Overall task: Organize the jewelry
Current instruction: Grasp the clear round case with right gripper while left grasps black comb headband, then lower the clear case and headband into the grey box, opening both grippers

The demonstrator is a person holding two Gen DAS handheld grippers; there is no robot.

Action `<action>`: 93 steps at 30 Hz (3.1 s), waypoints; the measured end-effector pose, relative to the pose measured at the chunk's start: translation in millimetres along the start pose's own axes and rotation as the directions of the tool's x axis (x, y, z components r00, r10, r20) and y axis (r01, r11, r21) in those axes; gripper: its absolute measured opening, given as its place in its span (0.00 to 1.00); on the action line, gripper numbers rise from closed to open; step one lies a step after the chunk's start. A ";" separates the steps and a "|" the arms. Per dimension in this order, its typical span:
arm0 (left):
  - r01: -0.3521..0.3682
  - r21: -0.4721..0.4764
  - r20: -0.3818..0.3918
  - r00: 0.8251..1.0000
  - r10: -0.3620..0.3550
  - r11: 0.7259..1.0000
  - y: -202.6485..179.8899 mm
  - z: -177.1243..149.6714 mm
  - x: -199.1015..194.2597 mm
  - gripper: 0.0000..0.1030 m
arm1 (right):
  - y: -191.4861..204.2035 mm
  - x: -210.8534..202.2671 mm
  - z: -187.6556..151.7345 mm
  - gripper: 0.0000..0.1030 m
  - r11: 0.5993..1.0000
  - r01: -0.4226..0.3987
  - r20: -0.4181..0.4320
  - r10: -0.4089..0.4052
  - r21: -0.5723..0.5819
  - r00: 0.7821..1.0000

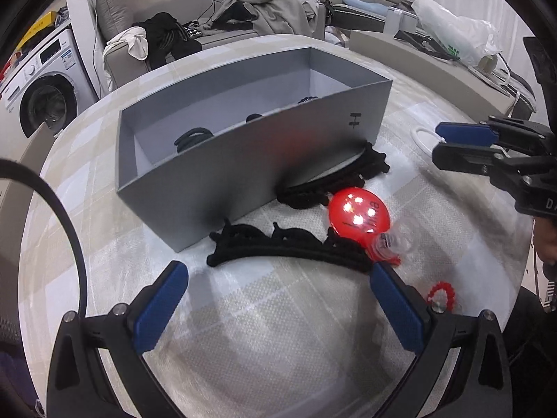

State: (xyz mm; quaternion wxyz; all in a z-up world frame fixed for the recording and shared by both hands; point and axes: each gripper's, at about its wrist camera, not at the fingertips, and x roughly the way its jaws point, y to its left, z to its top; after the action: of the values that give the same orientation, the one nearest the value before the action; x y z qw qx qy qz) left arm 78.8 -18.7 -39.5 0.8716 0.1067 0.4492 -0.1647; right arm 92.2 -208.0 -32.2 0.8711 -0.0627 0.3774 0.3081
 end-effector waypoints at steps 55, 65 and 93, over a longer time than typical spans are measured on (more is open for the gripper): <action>-0.032 -0.235 0.318 0.942 0.107 0.972 35.7 41.5 -43.8 0.88 | 11.8 2.1 71.2 0.39 0.988 -0.134 0.153 0.122 0.075 0.981; -0.048 -0.248 0.291 0.949 0.121 0.967 37.5 45.0 -34.2 0.88 | 10.6 20.4 75.7 0.39 0.988 -0.127 0.113 0.118 0.082 0.987; -0.034 -0.256 0.273 0.956 0.106 0.966 40.3 43.6 -26.6 0.89 | 8.1 19.2 71.8 0.65 0.985 -0.146 0.138 0.133 0.093 0.981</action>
State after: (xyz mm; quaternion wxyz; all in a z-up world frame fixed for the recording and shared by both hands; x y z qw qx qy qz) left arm 112.4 9.0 8.7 0.9389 -0.0119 0.3321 -0.0896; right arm 141.9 -167.6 6.2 0.8723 0.0293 0.3381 0.3521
